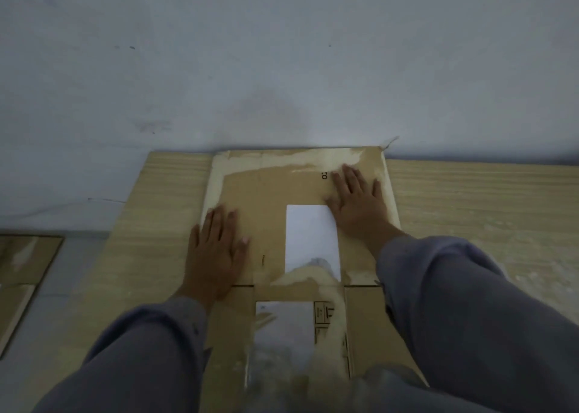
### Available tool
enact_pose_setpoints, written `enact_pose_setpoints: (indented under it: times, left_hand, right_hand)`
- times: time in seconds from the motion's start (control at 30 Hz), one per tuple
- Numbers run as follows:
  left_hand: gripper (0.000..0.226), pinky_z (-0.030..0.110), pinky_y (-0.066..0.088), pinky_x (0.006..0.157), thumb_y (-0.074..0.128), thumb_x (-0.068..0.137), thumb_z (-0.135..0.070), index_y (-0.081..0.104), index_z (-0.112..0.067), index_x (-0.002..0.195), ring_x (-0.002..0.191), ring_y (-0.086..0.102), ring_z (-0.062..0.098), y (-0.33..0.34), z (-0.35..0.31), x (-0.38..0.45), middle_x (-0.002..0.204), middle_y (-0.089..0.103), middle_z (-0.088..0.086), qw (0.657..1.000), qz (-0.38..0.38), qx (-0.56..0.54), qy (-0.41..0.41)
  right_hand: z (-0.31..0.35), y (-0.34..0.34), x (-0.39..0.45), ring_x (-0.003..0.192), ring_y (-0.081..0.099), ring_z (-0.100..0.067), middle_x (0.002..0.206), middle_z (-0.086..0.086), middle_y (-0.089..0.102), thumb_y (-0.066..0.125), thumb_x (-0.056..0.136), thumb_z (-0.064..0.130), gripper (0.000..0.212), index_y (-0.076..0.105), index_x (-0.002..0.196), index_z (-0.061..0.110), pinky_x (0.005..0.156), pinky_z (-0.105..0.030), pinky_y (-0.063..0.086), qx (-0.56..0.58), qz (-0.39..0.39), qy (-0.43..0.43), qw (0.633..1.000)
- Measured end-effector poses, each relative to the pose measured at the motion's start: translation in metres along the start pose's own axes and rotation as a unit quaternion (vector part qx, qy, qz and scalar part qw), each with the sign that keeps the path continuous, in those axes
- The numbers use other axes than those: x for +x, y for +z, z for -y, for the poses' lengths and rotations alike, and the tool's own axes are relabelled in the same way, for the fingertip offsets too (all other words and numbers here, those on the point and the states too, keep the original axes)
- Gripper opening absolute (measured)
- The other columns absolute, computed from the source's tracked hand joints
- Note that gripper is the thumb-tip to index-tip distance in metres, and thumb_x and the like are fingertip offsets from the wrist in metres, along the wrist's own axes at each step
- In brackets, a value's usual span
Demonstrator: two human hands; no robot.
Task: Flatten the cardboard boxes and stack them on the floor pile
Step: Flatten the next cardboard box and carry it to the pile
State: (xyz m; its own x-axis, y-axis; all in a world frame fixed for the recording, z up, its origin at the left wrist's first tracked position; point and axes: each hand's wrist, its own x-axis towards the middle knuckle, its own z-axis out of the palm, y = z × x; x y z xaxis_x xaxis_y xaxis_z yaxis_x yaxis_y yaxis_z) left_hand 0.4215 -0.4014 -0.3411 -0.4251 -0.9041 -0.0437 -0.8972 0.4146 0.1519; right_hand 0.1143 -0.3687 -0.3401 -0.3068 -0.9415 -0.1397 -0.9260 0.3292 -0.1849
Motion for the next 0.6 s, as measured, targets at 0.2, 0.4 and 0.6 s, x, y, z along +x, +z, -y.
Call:
enact_pose_setpoints:
  times: [0.2,0.4,0.6]
  left_hand:
    - [0.102,0.056,0.003,0.116,-0.014,0.074,-0.078,0.002,-0.017,0.154,0.149,-0.002,0.027,-0.003,0.0,-0.054,0.162,-0.005,0.006,0.996,0.067,0.006,-0.051]
    - [0.096,0.066,0.023,0.107,-0.012,0.084,-0.069,0.025,-0.011,0.151,0.142,0.025,0.04,0.0,-0.029,-0.105,0.156,0.024,0.019,0.975,0.063,-0.033,-0.212]
    - [0.074,0.059,0.025,0.108,0.026,0.089,-0.05,0.032,-0.003,0.147,0.135,0.032,0.044,0.012,-0.031,-0.122,0.149,0.032,0.026,0.982,-0.015,-0.031,-0.188]
  right_hand:
    - [0.001,0.005,-0.099,0.15,-0.009,-0.022,0.163,-0.003,-0.008,-0.005,0.082,0.067,0.085,-0.003,0.155,0.024,0.119,-0.053,0.002,0.006,0.023,0.072,0.997]
    - [0.004,0.022,-0.201,0.15,-0.004,-0.022,0.164,-0.004,0.002,0.002,0.088,0.065,0.08,0.003,0.156,0.023,0.119,-0.055,0.008,0.04,-0.036,0.148,0.987]
    - [0.004,0.031,-0.223,0.149,0.0,-0.027,0.163,-0.004,0.001,0.013,0.09,0.064,0.073,0.001,0.155,0.032,0.118,-0.054,0.005,0.032,-0.067,0.193,0.978]
